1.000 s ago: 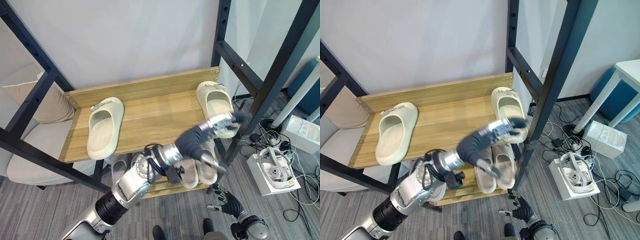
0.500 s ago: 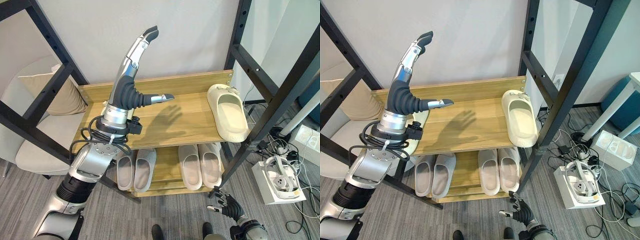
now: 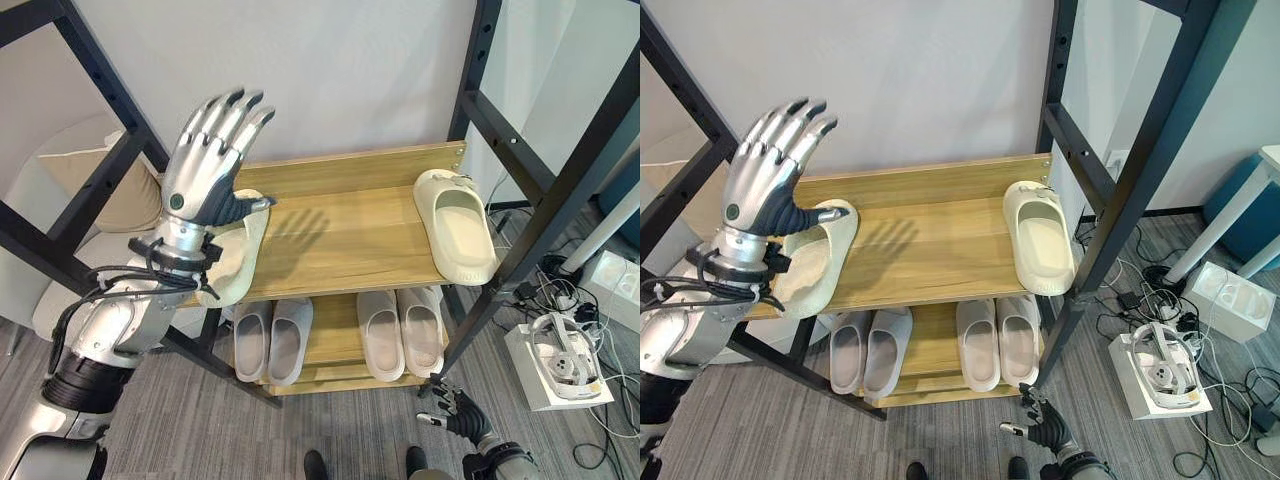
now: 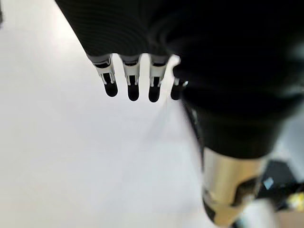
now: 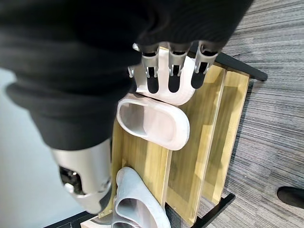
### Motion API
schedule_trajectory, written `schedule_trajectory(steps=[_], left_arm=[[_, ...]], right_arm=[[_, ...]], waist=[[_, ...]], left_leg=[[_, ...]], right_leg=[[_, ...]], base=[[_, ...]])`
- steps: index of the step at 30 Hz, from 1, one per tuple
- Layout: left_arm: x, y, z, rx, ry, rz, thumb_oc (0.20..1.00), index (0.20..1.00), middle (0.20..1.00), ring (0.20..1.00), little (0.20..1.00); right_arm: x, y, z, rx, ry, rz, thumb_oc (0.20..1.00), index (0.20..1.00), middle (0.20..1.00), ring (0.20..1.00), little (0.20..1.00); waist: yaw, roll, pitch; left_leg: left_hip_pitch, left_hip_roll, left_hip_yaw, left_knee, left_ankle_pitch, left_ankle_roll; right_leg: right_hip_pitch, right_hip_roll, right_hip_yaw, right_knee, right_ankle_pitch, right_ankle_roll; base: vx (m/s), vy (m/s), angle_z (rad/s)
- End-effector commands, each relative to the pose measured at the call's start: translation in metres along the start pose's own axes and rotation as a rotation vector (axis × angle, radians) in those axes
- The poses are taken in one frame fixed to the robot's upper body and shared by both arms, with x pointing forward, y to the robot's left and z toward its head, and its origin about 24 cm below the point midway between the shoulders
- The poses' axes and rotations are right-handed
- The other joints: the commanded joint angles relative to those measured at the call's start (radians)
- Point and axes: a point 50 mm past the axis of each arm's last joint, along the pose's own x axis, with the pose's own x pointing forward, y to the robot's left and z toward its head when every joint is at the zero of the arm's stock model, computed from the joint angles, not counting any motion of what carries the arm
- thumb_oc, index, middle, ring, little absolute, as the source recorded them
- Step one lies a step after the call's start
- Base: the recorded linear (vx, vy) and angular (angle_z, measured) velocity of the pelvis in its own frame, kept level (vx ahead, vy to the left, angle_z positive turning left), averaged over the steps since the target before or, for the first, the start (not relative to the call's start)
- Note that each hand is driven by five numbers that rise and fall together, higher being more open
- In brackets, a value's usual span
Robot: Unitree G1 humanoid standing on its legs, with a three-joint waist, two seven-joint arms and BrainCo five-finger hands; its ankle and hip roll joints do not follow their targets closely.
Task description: Arrange the slippers neatly on the shoe rack.
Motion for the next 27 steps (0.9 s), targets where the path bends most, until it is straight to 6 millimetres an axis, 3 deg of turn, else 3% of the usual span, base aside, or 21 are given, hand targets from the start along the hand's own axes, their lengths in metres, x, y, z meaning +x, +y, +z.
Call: schedule_trajectory(steps=[1,9,22,23,24,25,26,27], left_arm=[[0.015,0.017,-0.030,0.130,0.100,0.085,1.000,1.000,1.000,1.000,1.000],[0.004,0.008,-0.061,0.248,0.197,-0.057,1.000,1.000,1.000,1.000,1.000],[0.013,-0.015,-0.073,0.296,0.222,-0.222,1.000,1.000,1.000,1.000,1.000],[0.011,-0.017,-0.075,0.301,0.227,-0.238,0.831,0.831,0.831,0.831,0.831],[0.010,-0.020,-0.079,0.304,0.246,-0.259,0.564,0.564,0.564,0.564,0.564],[0.011,-0.020,-0.079,0.304,0.246,-0.259,0.533,0.533,0.533,0.533,0.533],[0.009,-0.023,-0.082,0.297,0.262,-0.278,0.200,0.200,0.200,0.200,0.200],[0.009,-0.023,-0.082,0.297,0.261,-0.278,0.200,0.200,0.200,0.200,0.200]], right_arm=[[0.003,0.002,0.026,0.038,-0.139,0.013,1.000,1.000,1.000,1.000,1.000],[0.000,-0.004,0.026,0.055,-0.132,-0.001,1.000,1.000,1.000,1.000,1.000],[-0.007,-0.014,0.022,0.085,-0.121,-0.041,1.000,1.000,1.000,1.000,1.000],[-0.008,-0.014,0.021,0.088,-0.122,-0.042,1.000,1.000,1.000,1.000,1.000],[-0.008,-0.014,0.022,0.092,-0.124,-0.044,1.000,1.000,1.000,1.000,1.000],[-0.008,-0.014,0.022,0.093,-0.125,-0.044,1.000,1.000,1.000,1.000,1.000],[-0.009,-0.015,0.022,0.094,-0.126,-0.048,1.000,1.000,1.000,1.000,1.000],[-0.009,-0.015,0.022,0.095,-0.126,-0.049,1.000,1.000,1.000,1.000,1.000]], waist=[[0.012,-0.050,-0.006],[-0.002,-0.049,-0.005],[-0.042,-0.043,-0.003],[-0.046,-0.042,-0.003],[-0.052,-0.042,-0.002],[-0.051,-0.042,-0.002],[-0.056,-0.042,-0.003],[-0.055,-0.042,-0.003]], left_leg=[[0.088,0.036,-0.042,-0.001,-0.120,-0.058],[0.094,0.044,-0.030,-0.001,-0.121,-0.062],[0.101,0.047,0.000,-0.001,-0.129,-0.062],[0.103,0.047,0.003,-0.001,-0.130,-0.062],[0.105,0.047,0.008,-0.001,-0.131,-0.062],[0.105,0.047,0.008,-0.001,-0.132,-0.061],[0.106,0.048,0.011,-0.001,-0.132,-0.061],[0.106,0.048,0.011,-0.001,-0.132,-0.061]], right_leg=[[0.003,-0.035,-0.043,0.001,-0.025,0.066],[0.000,-0.027,-0.034,0.001,-0.026,0.066],[-0.017,-0.018,0.001,0.001,-0.019,0.069],[-0.019,-0.017,0.003,0.001,-0.019,0.069],[-0.022,-0.016,0.010,0.001,-0.018,0.070],[-0.022,-0.016,0.010,0.001,-0.018,0.070],[-0.024,-0.016,0.013,0.001,-0.016,0.070],[-0.024,-0.016,0.013,0.001,-0.016,0.070]], base=[[0.00,0.000,0.00],[0.01,-0.003,-0.03],[0.02,0.000,-0.08],[0.03,0.006,-0.16],[0.01,0.008,-0.15],[0.02,0.005,-0.09],[0.01,-0.002,-0.08],[0.02,0.007,-0.10]])
